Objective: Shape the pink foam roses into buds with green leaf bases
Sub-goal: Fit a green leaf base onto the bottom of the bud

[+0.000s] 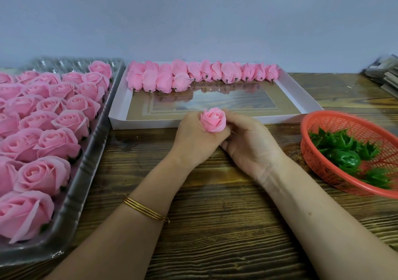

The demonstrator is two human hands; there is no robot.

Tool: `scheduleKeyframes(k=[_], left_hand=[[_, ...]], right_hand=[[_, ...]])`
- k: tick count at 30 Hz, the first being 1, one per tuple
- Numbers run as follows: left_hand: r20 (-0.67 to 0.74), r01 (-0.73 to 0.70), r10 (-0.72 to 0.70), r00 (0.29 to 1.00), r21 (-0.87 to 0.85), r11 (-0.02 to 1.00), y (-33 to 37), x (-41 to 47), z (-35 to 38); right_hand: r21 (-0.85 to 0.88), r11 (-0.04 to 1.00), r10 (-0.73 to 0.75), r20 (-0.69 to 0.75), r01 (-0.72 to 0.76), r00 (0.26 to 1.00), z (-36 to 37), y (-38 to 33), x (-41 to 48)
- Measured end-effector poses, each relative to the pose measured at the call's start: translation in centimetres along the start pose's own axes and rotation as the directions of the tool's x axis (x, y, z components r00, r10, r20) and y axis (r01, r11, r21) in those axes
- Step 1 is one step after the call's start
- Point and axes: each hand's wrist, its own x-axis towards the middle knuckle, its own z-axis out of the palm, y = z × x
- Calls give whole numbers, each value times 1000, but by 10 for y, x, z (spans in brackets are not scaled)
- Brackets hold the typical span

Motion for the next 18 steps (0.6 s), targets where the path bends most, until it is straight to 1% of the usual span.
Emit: scheduleKeyframes(k=[5, 11, 13, 15, 18], left_hand=[[38, -28, 29, 999, -15, 999, -1, -1, -1], [63, -56, 57, 996, -23, 998, -5, 1, -2], [80, -66, 69, 994, -41, 997, -5, 0, -1], [109, -69, 73, 991, -45, 997, -2, 0, -1], [131, -75, 77, 988, -14, 997, -3, -1, -2]], right_hand=[[-90, 995, -47, -1, 47, 999, -3, 2, 1], [-112, 992, -74, -62, 67, 995, -4, 0, 1], [-81, 991, -108, -66, 103, 992, -4, -4, 0], [-40, 986, -165, -40, 163, 986, -4, -7, -2], [-90, 967, -238, 32, 240, 971, 0, -6, -5]])
